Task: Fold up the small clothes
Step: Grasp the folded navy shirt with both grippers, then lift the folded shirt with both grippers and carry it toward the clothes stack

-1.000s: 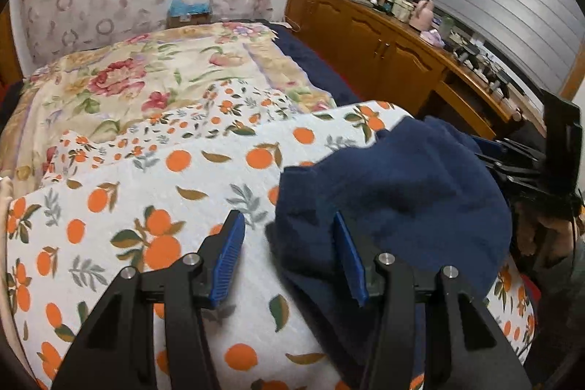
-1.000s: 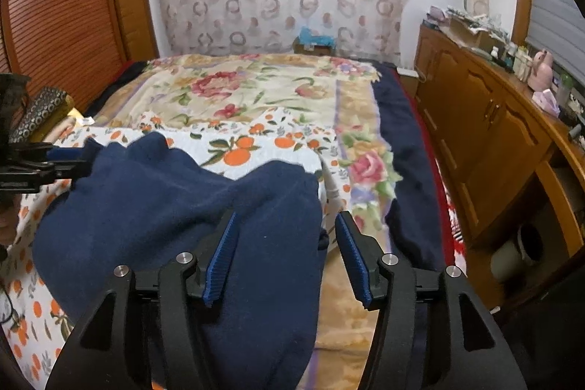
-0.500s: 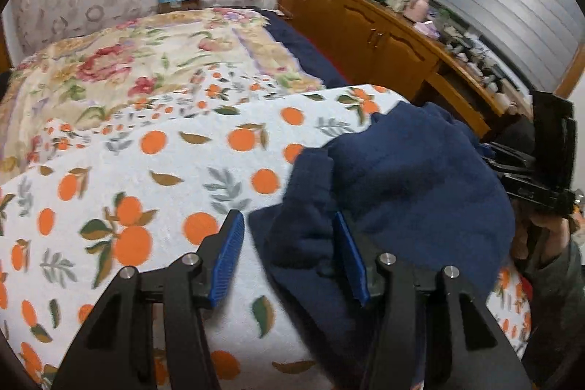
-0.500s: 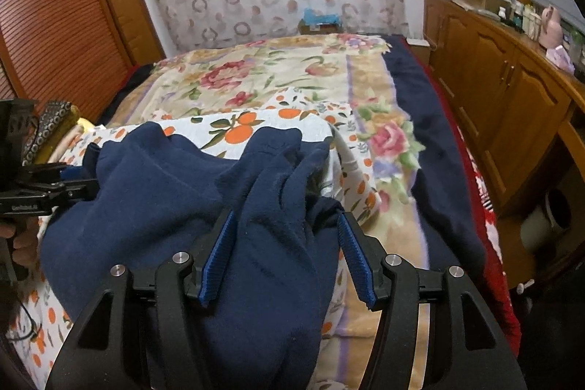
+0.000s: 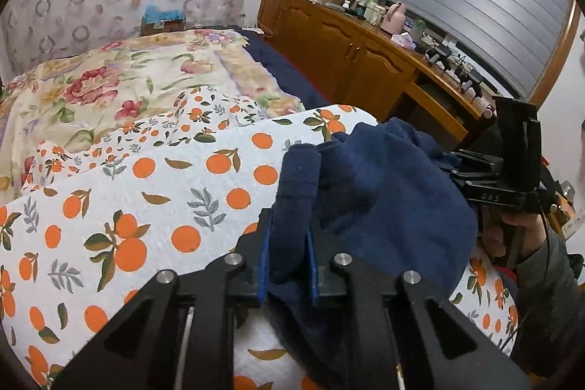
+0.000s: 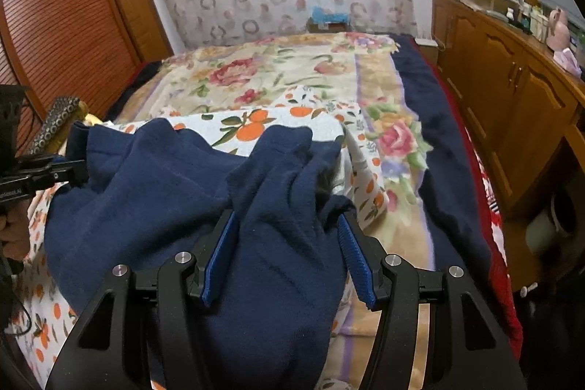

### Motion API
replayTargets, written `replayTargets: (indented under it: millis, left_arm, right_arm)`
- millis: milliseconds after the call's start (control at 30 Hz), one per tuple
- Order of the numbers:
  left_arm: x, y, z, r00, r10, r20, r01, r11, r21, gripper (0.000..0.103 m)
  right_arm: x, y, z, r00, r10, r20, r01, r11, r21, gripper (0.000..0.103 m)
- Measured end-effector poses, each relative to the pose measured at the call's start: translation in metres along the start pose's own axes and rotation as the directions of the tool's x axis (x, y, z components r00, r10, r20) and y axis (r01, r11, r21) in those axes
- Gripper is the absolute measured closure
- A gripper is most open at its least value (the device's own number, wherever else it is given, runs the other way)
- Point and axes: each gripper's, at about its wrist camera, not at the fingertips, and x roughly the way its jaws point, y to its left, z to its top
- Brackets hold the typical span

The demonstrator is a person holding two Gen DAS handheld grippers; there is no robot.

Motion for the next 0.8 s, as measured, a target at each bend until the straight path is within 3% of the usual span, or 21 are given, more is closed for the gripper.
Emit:
replayTargets:
  millis: [233,333,433,633,800]
  left_arm:
    - [-0.010,-0.007,-0.002,0.999,-0.034,0.035,0.033,0.999,0.023,0.090]
    - [-0.021,-0.014,-0.001,0.996,-0.056,0.064,0.054,0.998,0.035,0.090]
    - [-0.035,-0.025,-0.001,0.993,-0.067,0.095,0.062,0.996,0.057,0.091]
    - [-0.073,-0.043,-0.001,0.980,-0.093,0.177,0.079,0.993,0.086,0.092]
    - [-0.110,-0.053,-0.002,0.963,-0.095,0.250,0.071,0.992,0.101,0.092]
  right_arm:
    - [0.003,-0.007,0.000,0.997,0.059,-0.041,-0.058,0.998,0.022,0.047]
    - [0.003,-0.007,0.000,0.992,0.119,-0.051,-0.117,0.992,0.035,0.069]
    - [-0.002,-0.002,-0.002,0.992,0.125,-0.033,-0.125,0.992,0.010,0.091]
    - [-0.034,0.014,-0.007,0.995,0.074,0.068,-0.073,0.997,-0.010,0.095]
    - [-0.075,0.032,-0.002,0.982,0.047,0.183,-0.042,0.999,-0.033,0.096]
